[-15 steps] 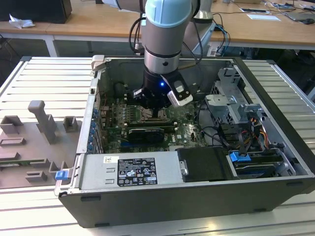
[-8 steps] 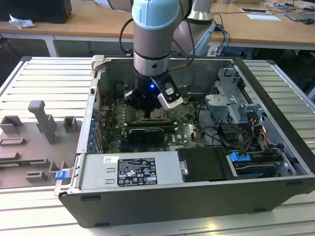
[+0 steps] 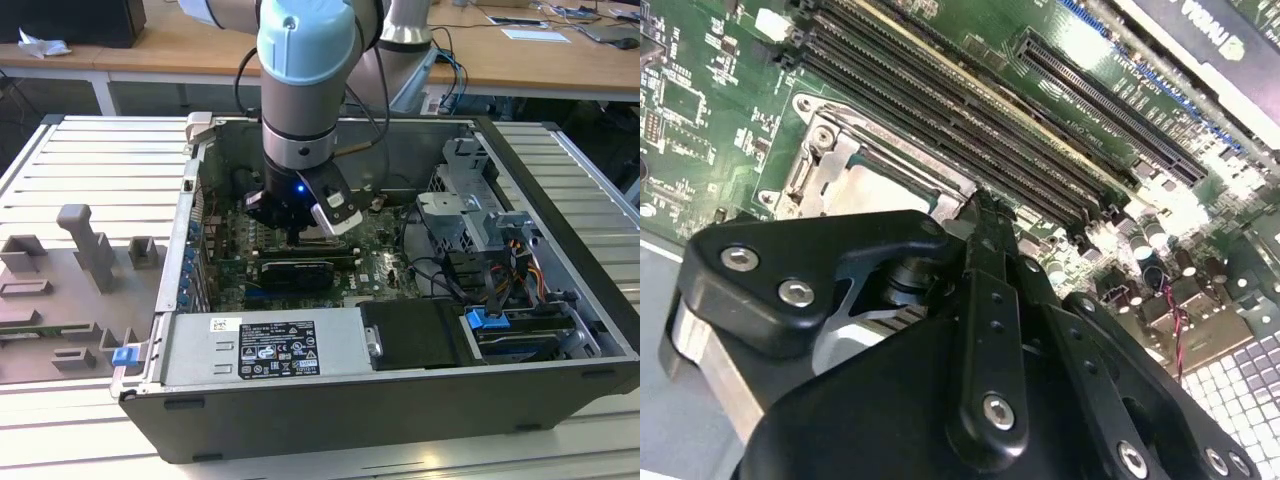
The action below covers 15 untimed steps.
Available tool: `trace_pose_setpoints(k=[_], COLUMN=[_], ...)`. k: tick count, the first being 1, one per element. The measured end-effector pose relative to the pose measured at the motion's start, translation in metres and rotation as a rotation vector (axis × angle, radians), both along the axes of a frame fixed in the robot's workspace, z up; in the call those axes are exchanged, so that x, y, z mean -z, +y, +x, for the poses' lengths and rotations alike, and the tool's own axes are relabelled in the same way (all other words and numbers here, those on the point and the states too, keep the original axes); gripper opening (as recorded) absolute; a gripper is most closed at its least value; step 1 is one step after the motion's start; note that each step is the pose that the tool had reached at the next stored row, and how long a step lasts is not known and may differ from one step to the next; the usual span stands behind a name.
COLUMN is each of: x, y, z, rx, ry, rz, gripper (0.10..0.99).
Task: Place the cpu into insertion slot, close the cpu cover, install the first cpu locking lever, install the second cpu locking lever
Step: 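Install the second cpu locking lever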
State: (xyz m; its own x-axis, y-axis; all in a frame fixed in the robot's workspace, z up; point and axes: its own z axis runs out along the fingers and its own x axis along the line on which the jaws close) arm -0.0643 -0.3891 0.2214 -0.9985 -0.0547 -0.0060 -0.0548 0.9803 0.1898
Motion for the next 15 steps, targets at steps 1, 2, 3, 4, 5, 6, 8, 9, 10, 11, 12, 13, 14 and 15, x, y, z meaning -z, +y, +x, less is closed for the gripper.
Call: trace_pose_setpoints(k=[1, 2, 3, 4, 5, 6, 8, 9, 10, 11, 12, 13, 14, 15], x=[0.0002, 0.0002, 0.0002, 0.0003, 0.0003, 0.0005, 0.0023, 0.004, 0.0059, 0.0073, 0.0087, 0.0113, 0.0125, 0.0133], y=[-0.0032, -0.0051, -0.006, -0.0074, -0.0085, -0.0095, -0.0104, -0.0105, -0.0104, -0.0104, -0.0105, -0.0105, -0.0105, -0.0106], z=[-0.0001, -0.0001, -0.0001, -0.0001, -0.0001, -0.0001, -0.001, -0.0061, -0.0088, -0.0093, -0.0095, -0.0095, -0.0095, -0.0096], rx=[0.0, 0.0, 0.0, 0.0, 0.0, 0.0, 0.0, 0.0, 0.0, 0.0, 0.0, 0.0, 0.0, 0.0], ry=[-0.0001, -0.0001, -0.0001, 0.0, 0.0, 0.0, -0.0002, -0.0001, -0.0003, -0.0003, -0.0002, -0.0002, -0.0002, -0.0002], rz=[0.018, 0.024, 0.024, 0.025, 0.025, 0.026, 0.029, 0.032, 0.034, 0.035, 0.036, 0.037, 0.038, 0.041], gripper=[0.106, 0.106, 0.106, 0.106, 0.106, 0.106, 0.106, 0.106, 0.106, 0.106, 0.106, 0.106, 0.106, 0.106])
